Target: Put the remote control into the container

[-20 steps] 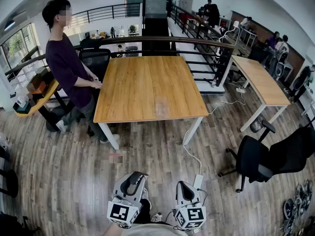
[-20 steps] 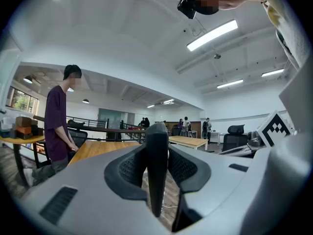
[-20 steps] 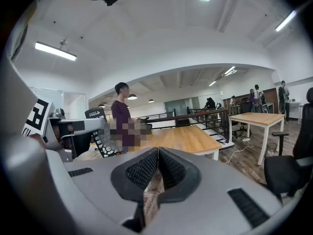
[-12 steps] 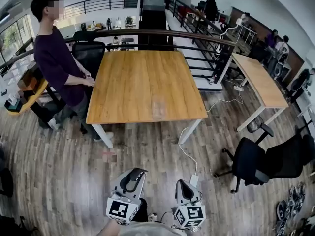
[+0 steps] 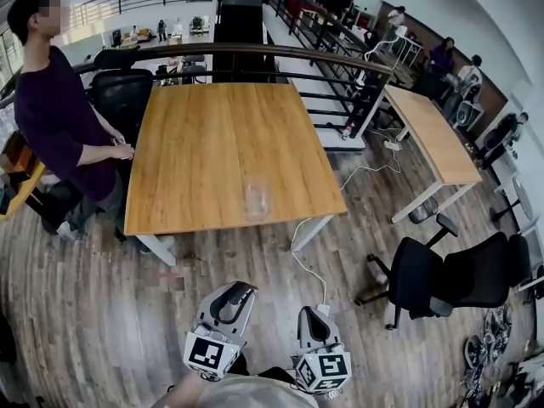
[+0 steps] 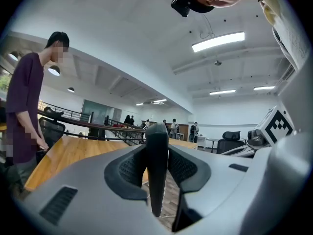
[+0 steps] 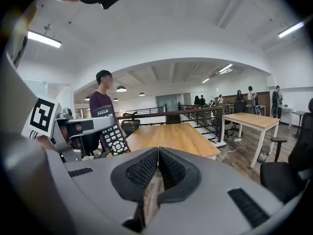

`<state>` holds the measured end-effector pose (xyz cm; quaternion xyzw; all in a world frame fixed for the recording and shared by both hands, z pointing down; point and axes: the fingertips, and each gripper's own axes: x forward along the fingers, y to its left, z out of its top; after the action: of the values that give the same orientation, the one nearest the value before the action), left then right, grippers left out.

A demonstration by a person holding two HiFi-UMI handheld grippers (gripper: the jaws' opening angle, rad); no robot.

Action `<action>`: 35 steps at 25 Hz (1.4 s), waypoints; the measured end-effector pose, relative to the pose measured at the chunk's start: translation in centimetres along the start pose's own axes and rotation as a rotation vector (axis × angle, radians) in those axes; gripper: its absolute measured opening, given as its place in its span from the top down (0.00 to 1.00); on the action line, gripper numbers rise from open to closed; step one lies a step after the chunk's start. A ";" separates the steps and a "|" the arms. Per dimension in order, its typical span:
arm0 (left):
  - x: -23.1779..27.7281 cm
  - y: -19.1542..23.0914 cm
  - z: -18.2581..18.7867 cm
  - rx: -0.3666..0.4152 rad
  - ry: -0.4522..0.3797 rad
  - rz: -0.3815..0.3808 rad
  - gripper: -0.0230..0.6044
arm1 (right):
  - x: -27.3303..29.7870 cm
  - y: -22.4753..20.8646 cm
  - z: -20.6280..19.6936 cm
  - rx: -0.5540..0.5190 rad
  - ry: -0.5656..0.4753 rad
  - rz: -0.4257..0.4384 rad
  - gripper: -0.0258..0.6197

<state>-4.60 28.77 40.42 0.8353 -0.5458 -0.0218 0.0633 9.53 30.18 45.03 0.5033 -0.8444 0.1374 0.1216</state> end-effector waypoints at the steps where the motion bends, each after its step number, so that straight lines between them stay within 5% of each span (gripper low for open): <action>1: 0.9 0.9 -0.1 0.009 0.015 -0.018 0.77 | 1.0 -0.1 0.3 0.002 0.000 -0.014 0.93; 8: 6.4 4.0 2.3 -0.011 -0.061 -0.048 0.77 | 5.6 -1.7 2.6 -0.001 0.004 -0.047 0.93; 12: 7.2 5.5 1.1 0.009 0.016 -0.042 0.77 | 8.0 -1.4 3.5 -0.007 0.006 -0.020 0.93; 20: 11.6 8.4 0.6 0.006 0.030 0.064 0.77 | 15.1 -3.9 4.1 -0.003 0.032 0.107 0.93; 30: 24.4 11.9 1.9 0.082 0.035 0.227 0.77 | 28.2 -11.8 8.8 -0.017 0.042 0.330 0.93; 35: 29.5 11.9 2.4 0.044 0.014 0.308 0.77 | 32.3 -16.3 10.0 -0.045 0.075 0.395 0.93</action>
<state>-3.77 -3.14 40.52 0.7430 -0.6673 0.0058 0.0515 8.26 -7.14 48.54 0.3194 -0.9246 0.1582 0.1346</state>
